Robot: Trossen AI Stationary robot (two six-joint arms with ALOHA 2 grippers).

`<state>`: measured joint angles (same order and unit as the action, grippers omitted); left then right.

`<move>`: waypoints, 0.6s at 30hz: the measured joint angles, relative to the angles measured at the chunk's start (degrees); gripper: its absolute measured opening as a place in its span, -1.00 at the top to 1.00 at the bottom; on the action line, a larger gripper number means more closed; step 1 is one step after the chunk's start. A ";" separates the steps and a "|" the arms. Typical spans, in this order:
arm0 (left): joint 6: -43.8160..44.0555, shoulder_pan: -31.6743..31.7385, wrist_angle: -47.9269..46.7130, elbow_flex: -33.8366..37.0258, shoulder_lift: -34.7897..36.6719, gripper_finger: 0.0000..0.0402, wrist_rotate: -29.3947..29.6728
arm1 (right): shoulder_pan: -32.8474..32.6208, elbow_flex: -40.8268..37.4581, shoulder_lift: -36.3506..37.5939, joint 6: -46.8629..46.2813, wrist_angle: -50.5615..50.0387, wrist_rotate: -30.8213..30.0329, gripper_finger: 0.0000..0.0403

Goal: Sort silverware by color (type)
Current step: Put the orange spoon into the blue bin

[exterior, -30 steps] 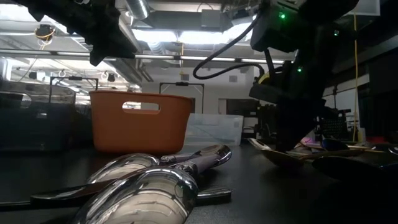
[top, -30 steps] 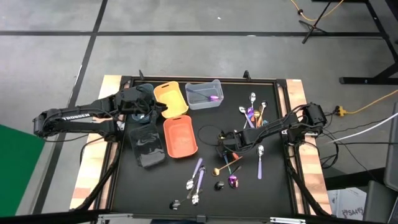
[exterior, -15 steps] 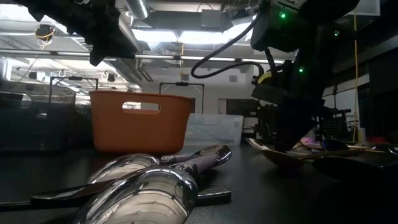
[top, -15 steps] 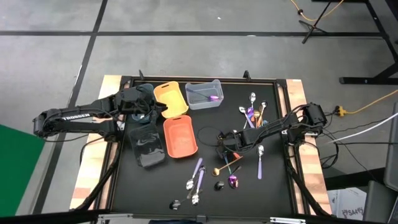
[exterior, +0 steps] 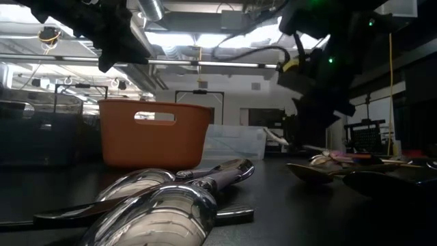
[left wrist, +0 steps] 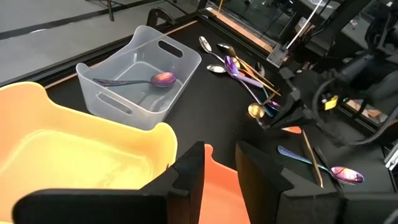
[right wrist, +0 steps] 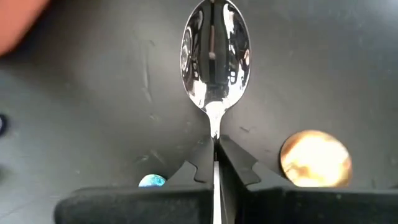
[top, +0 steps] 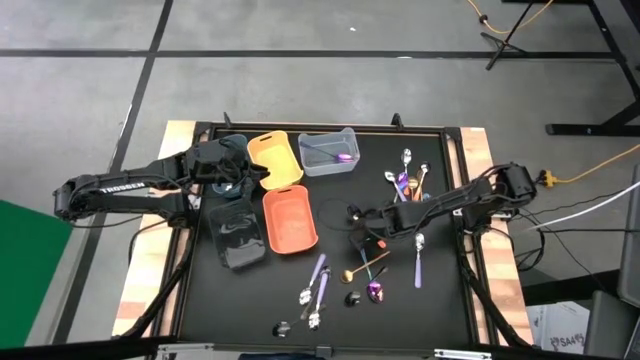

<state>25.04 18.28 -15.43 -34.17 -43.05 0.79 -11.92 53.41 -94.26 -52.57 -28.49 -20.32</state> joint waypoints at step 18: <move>-0.04 0.00 -0.02 0.00 0.01 0.57 -0.02 | 0.45 0.15 6.67 25.91 12.52 -8.47 1.00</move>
<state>24.99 18.28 -15.44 -34.17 -43.05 0.78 -11.47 53.56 -87.59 -26.65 -15.97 -28.79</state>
